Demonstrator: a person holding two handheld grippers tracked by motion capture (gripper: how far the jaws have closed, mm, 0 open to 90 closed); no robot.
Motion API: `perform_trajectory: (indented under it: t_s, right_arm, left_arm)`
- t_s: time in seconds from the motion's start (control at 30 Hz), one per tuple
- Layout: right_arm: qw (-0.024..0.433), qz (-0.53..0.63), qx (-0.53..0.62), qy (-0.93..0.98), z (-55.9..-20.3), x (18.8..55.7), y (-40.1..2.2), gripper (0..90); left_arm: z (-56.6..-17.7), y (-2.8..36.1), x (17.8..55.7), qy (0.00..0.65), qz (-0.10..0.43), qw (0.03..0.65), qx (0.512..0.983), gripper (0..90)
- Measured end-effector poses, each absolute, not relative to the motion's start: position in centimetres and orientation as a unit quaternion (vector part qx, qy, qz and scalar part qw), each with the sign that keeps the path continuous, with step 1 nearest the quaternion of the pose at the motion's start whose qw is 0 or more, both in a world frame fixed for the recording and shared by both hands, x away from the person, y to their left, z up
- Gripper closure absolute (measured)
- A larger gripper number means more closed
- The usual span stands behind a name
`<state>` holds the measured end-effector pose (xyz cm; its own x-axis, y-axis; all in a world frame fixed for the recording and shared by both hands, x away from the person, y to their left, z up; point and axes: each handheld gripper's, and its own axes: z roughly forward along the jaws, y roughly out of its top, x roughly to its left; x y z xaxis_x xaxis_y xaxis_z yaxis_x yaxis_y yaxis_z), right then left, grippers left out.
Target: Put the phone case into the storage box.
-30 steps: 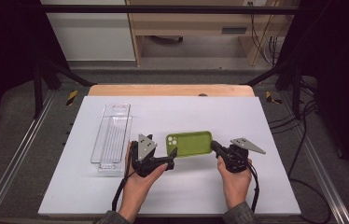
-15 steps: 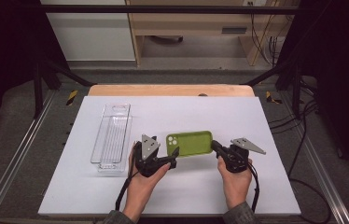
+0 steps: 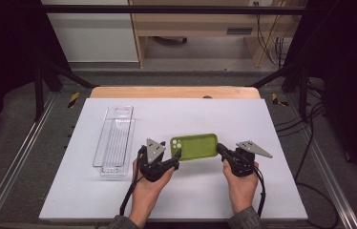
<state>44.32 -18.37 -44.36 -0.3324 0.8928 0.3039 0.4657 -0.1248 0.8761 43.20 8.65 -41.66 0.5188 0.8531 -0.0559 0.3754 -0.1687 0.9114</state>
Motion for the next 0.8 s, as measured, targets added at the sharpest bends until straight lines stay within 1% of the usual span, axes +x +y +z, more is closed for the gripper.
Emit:
perform_trajectory:
  t_s: [0.03,0.07,0.1,0.2,0.43,0.5,0.6,0.8]
  right_arm:
    - [0.206,0.521,0.539,0.629,-44.34,44.31,-18.36,87.9]
    - [0.207,0.521,0.538,0.630,-44.33,44.29,-18.35,87.9]
    - [0.207,0.521,0.538,0.630,-44.33,44.29,-18.35,87.9]
    - [0.210,0.521,0.537,0.629,-44.28,44.25,-18.31,87.9]
    - [0.214,0.523,0.535,0.628,-44.20,44.18,-18.32,88.0]
    - [0.215,0.522,0.534,0.630,-44.21,44.17,-18.28,87.9]
    - [0.216,0.522,0.533,0.630,-44.20,44.15,-18.25,87.9]
    - [0.220,0.522,0.530,0.631,-44.10,44.03,-18.07,87.9]
  left_arm:
    - [-41.63,8.64,43.16,0.425,0.245,0.486,0.724,43.5]
    - [-41.58,8.66,43.10,0.425,0.245,0.485,0.724,45.5]
    - [-41.53,8.67,43.05,0.426,0.245,0.485,0.723,45.5]
    - [-41.48,8.68,43.00,0.429,0.239,0.484,0.724,49.8]
    - [-41.49,8.92,43.08,0.442,0.221,0.483,0.723,55.8]
    - [-41.41,9.01,43.05,0.445,0.222,0.485,0.720,59.4]
    - [-41.26,9.17,43.01,0.449,0.224,0.486,0.716,61.0]
    - [-41.32,9.22,43.01,0.457,0.211,0.479,0.719,64.2]
